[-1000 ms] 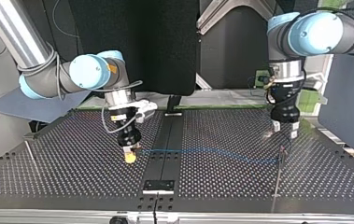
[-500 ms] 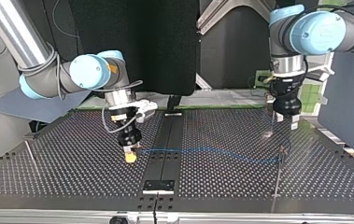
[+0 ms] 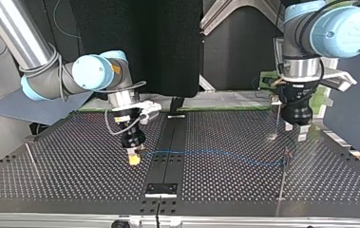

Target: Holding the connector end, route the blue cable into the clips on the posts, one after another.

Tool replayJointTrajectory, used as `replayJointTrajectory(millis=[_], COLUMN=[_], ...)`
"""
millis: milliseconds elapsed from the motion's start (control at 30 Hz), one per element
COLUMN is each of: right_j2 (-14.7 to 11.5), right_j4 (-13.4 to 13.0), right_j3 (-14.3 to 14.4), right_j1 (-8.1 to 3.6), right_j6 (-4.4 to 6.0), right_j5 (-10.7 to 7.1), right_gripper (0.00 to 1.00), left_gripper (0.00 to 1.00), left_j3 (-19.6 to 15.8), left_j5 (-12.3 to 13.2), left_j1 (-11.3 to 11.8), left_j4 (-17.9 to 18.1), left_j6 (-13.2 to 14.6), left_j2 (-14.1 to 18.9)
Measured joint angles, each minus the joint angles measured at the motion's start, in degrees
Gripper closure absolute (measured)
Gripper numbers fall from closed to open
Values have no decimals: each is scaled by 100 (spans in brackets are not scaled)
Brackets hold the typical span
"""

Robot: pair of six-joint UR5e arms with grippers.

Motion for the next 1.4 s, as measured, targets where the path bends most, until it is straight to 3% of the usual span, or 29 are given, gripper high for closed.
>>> replayJointTrajectory(millis=[200, 467, 867, 1200, 1400], right_j2=[0, 2, 2, 4, 4], right_j4=[8, 8, 8, 16, 33], right_j3=[1, 3, 3, 1, 2], right_j1=[3, 4, 4, 14, 40], right_j6=[4, 8, 8, 9, 9], right_j5=[0, 0, 0, 0, 0], right_gripper=[100, 100, 100, 100, 100], left_gripper=[0, 0, 0, 0, 0], left_j3=[297, 440, 448, 449, 450], left_j5=[49, 69, 88, 325, 511], left_j1=[-10, -34, -70, 21, 72], left_j4=[-318, -725, -1331, -1815, -1717], left_j6=[320, 610, 685, 691, 513], left_j2=[2, -62, -64, -46, -10])
